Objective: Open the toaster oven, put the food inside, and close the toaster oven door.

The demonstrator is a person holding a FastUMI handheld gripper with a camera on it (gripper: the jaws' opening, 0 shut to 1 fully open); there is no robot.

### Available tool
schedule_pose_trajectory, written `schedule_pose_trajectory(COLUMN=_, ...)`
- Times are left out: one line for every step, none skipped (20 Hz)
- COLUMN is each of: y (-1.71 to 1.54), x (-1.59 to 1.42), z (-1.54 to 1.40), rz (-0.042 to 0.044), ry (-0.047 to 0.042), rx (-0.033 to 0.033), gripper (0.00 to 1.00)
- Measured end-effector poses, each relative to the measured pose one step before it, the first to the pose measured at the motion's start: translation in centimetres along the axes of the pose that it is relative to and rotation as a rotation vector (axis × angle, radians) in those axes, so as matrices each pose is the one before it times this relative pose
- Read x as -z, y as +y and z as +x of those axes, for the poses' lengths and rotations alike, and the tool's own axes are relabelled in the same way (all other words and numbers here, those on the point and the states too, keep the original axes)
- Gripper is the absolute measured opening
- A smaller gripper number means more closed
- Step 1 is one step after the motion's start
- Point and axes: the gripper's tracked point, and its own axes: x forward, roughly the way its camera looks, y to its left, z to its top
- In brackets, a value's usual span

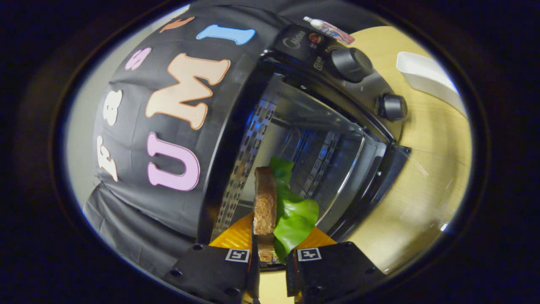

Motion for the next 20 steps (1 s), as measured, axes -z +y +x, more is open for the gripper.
schedule_pose_trajectory(y=-0.240, x=-0.347, z=0.543, rz=0.00907, ry=-0.00684, rx=-0.00091, gripper=0.26)
schedule_pose_trajectory(y=-0.324, x=-0.455, z=0.586, rz=0.00740, ry=-0.00606, rx=0.00042, gripper=0.27)
schedule_pose_trajectory(y=-0.131, x=-0.401, z=0.849, rz=0.01070, ry=-0.00483, rx=-0.00455, gripper=0.27)
schedule_pose_trajectory(y=-0.056, x=-0.543, z=0.412, rz=0.00966, ry=-0.00835, rx=-0.00852, gripper=0.27)
schedule_pose_trajectory(y=-0.190, x=-0.358, z=0.350, rz=-0.00289, ry=-0.00578, rx=-0.00096, gripper=0.26)
schedule_pose_trajectory(y=-0.190, x=-0.257, z=0.489, rz=-0.01389, ry=-0.00372, rx=0.00262, gripper=0.26)
schedule_pose_trajectory(y=0.194, x=-0.292, z=0.172, rz=-0.00500, ry=0.00304, rx=-0.01395, gripper=0.26)
schedule_pose_trajectory(y=0.117, x=-0.137, z=0.376, rz=-0.01288, ry=-0.00080, rx=-0.00849, gripper=0.26)
schedule_pose_trajectory(y=0.008, x=0.078, z=0.071, rz=-0.01670, ry=0.00343, rx=-0.00602, gripper=0.26)
schedule_pose_trajectory(y=-0.041, x=-0.083, z=0.006, rz=-0.01023, ry=-0.00526, rx=-0.00061, gripper=0.26)
schedule_pose_trajectory(y=-0.088, x=-0.040, z=-0.070, rz=-0.01712, ry=-0.00800, rx=0.00438, gripper=0.28)
schedule_pose_trajectory(y=0.127, x=-0.038, z=-0.133, rz=-0.01443, ry=-0.00727, rx=-0.00348, gripper=0.29)
schedule_pose_trajectory(y=-0.038, x=0.081, z=-0.038, rz=-0.02080, ry=-0.00909, rx=0.01002, gripper=0.31)
schedule_pose_trajectory(y=-0.327, x=0.055, z=-0.278, rz=-0.02590, ry=-0.00897, rx=0.01618, gripper=0.33)
schedule_pose_trajectory(y=-0.155, x=0.256, z=-0.188, rz=-0.02357, ry=-0.00341, rx=0.00921, gripper=0.35)
schedule_pose_trajectory(y=0.100, x=0.011, z=-0.284, rz=-0.02297, ry=-0.00618, rx=0.00134, gripper=0.38)
schedule_pose_trajectory(y=-0.157, x=-0.063, z=-0.372, rz=-0.02774, ry=-0.00583, rx=0.00862, gripper=0.42)
schedule_pose_trajectory(y=0.008, x=0.023, z=-0.356, rz=-0.03193, ry=-0.00848, rx=0.00492, gripper=0.47)
schedule_pose_trajectory(y=0.522, x=-0.306, z=-0.349, rz=-0.02246, ry=-0.02546, rx=-0.00635, gripper=0.52)
schedule_pose_trajectory(y=-0.510, x=-0.513, z=-0.842, rz=-0.05403, ry=-0.02962, rx=0.03771, gripper=0.57)
